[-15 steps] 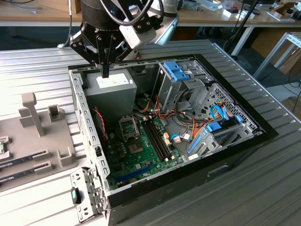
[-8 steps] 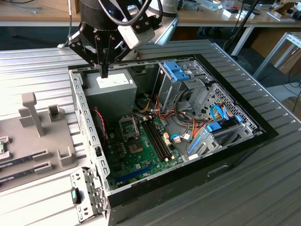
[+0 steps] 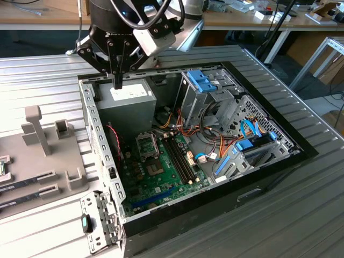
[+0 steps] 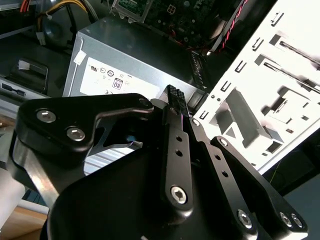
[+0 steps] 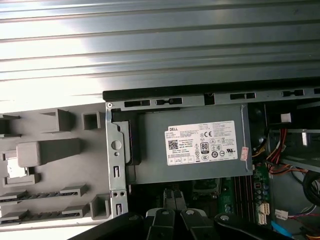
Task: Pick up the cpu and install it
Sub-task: 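Reach for the cpu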
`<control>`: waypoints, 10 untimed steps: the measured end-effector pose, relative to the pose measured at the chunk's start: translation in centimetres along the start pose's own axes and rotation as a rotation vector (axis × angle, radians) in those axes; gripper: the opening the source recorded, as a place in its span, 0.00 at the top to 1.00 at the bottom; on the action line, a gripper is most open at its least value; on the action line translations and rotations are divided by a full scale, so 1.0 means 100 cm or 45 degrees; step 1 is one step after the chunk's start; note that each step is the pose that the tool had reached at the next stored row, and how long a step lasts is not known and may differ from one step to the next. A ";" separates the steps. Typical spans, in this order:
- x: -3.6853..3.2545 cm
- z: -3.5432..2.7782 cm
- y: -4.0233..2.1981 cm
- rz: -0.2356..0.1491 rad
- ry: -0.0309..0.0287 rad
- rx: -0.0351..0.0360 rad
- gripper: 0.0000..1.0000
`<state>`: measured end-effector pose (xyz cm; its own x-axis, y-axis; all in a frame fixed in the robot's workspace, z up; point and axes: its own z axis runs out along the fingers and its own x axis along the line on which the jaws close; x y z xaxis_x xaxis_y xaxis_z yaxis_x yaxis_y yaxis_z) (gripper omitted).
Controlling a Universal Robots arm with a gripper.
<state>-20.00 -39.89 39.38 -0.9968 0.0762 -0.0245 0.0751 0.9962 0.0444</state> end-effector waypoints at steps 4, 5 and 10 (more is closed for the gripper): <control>0.0011 -0.0001 -0.0001 0.000 0.0000 0.0001 0.89; 0.0016 -0.0001 -0.0001 0.000 0.0000 0.0001 0.89; 0.0034 -0.0001 -0.0002 0.000 0.0000 0.0000 0.89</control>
<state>-20.35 -39.89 39.39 -0.9968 0.0763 -0.0245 0.0751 0.9962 0.0443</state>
